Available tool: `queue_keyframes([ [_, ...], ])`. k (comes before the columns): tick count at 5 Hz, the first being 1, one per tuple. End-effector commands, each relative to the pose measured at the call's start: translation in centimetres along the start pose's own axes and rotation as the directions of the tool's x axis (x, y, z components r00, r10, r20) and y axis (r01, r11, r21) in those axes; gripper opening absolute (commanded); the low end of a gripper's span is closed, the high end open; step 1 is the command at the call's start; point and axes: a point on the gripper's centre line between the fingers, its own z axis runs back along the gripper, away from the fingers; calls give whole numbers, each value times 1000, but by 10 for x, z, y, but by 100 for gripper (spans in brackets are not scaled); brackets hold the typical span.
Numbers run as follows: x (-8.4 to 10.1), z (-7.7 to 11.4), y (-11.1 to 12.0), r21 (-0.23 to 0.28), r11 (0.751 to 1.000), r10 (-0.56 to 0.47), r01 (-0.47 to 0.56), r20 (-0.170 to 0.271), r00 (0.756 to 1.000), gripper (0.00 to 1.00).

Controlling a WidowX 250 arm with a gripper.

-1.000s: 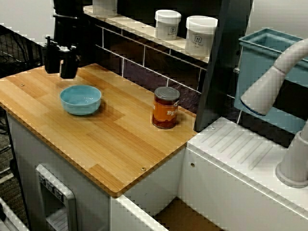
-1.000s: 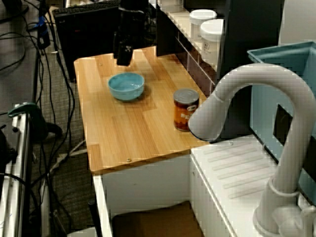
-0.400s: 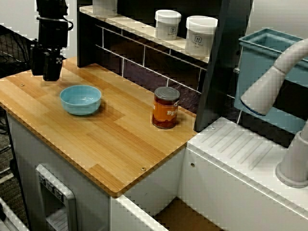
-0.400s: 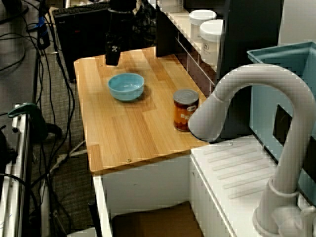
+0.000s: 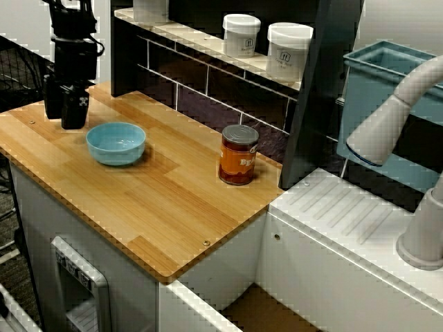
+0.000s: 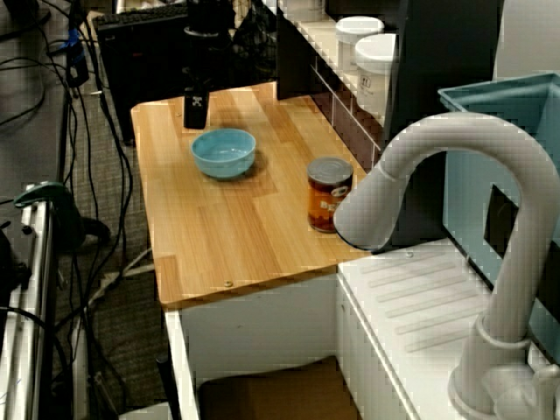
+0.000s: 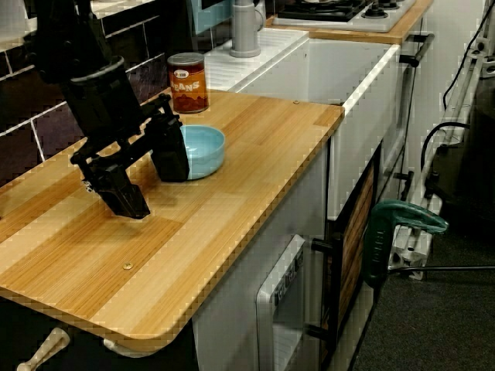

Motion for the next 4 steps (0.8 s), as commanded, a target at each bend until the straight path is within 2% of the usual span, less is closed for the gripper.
queue_keyframes([
  [1, 21, 16, -5, 5, 998, 61, -61, 38, 997, 100],
  [2, 32, 16, -14, -2, 997, 75, -75, 40, 996, 100],
  [4, 31, 13, -41, 10, 999, 52, -52, 39, 998, 100],
])
